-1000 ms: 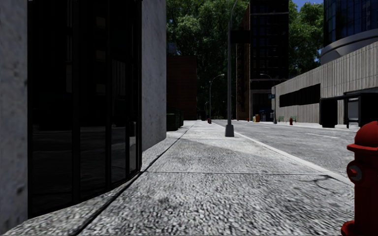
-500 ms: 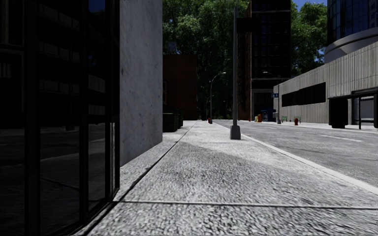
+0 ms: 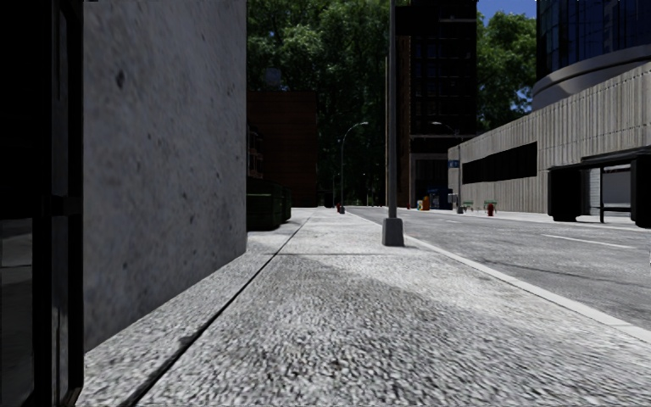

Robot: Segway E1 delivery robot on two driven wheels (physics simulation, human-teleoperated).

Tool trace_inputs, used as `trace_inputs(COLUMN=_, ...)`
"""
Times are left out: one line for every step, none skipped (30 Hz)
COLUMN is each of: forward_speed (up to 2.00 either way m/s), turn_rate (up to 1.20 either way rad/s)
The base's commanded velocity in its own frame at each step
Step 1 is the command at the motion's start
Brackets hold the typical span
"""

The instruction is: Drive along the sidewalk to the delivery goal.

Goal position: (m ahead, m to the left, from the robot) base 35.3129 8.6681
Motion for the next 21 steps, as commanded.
trace_inputs(forward_speed=2.00, turn_rate=-0.37)
trace_inputs(forward_speed=2.00, turn_rate=0.00)
trace_inputs(forward_speed=2.00, turn_rate=0.00)
trace_inputs(forward_speed=2.00, turn_rate=0.00)
trace_inputs(forward_speed=2.00, turn_rate=0.00)
trace_inputs(forward_speed=2.00, turn_rate=0.00)
trace_inputs(forward_speed=2.00, turn_rate=0.00)
trace_inputs(forward_speed=2.00, turn_rate=0.00)
trace_inputs(forward_speed=2.00, turn_rate=0.00)
trace_inputs(forward_speed=2.00, turn_rate=0.00)
trace_inputs(forward_speed=2.00, turn_rate=0.00)
trace_inputs(forward_speed=2.00, turn_rate=0.00)
trace_inputs(forward_speed=2.00, turn_rate=0.00)
trace_inputs(forward_speed=2.00, turn_rate=0.00)
trace_inputs(forward_speed=2.00, turn_rate=0.00)
trace_inputs(forward_speed=2.00, turn_rate=0.00)
trace_inputs(forward_speed=2.00, turn_rate=0.00)
trace_inputs(forward_speed=2.00, turn_rate=0.00)
trace_inputs(forward_speed=2.00, turn_rate=0.00)
trace_inputs(forward_speed=2.00, turn_rate=0.00)
trace_inputs(forward_speed=2.00, turn_rate=0.00)
